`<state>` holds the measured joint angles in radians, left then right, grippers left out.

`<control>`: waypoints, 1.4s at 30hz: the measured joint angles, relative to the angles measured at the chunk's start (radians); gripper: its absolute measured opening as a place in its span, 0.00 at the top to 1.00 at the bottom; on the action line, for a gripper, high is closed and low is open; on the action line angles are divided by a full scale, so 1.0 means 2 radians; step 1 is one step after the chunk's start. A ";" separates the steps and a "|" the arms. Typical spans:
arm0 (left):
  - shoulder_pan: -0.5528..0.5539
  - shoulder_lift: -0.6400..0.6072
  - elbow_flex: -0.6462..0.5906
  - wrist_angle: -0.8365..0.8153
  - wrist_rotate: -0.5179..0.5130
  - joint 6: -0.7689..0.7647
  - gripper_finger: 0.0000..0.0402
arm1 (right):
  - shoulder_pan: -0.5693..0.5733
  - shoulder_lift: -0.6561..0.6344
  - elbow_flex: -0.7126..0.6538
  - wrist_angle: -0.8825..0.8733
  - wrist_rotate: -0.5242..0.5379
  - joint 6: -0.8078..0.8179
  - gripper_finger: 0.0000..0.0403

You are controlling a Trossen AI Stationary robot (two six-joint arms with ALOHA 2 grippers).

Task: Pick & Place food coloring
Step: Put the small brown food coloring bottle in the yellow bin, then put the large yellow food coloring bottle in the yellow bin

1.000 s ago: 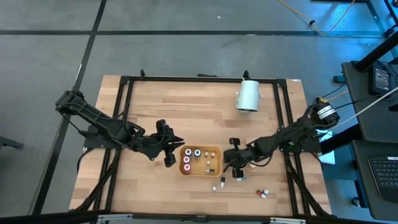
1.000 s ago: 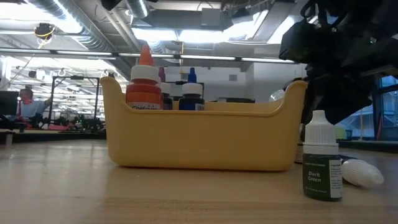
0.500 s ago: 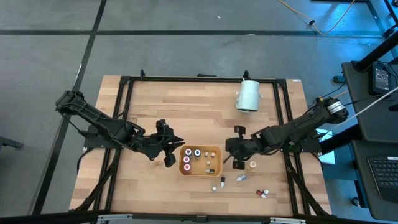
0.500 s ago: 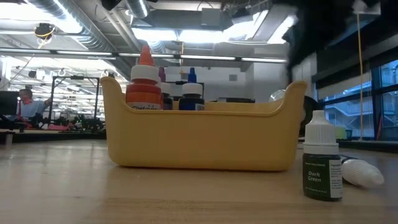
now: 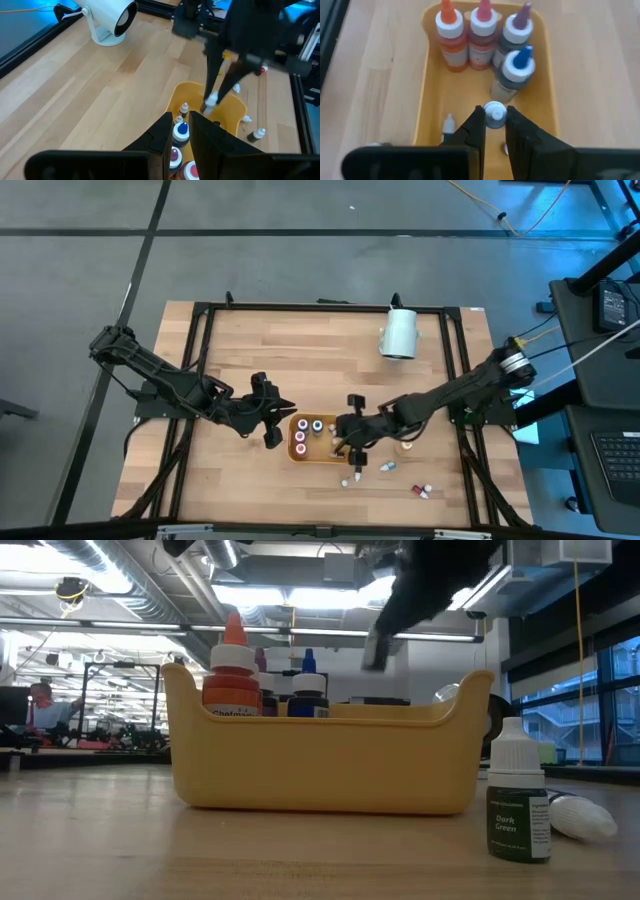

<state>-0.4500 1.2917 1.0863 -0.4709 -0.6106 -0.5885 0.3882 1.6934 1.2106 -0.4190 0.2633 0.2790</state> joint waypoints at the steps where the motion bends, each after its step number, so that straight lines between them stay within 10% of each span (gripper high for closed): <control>1: 0.000 0.000 0.000 0.000 0.000 0.000 0.85 | 0.000 0.009 0.000 0.006 -0.001 0.000 0.87; 42: 0.000 0.000 0.000 -0.002 0.000 0.000 0.85 | -0.010 0.097 0.000 0.050 -0.010 -0.027 0.69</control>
<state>-0.4496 1.2922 1.0866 -0.4751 -0.6098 -0.5888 0.3683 1.8877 1.2102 -0.3193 0.2424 0.2245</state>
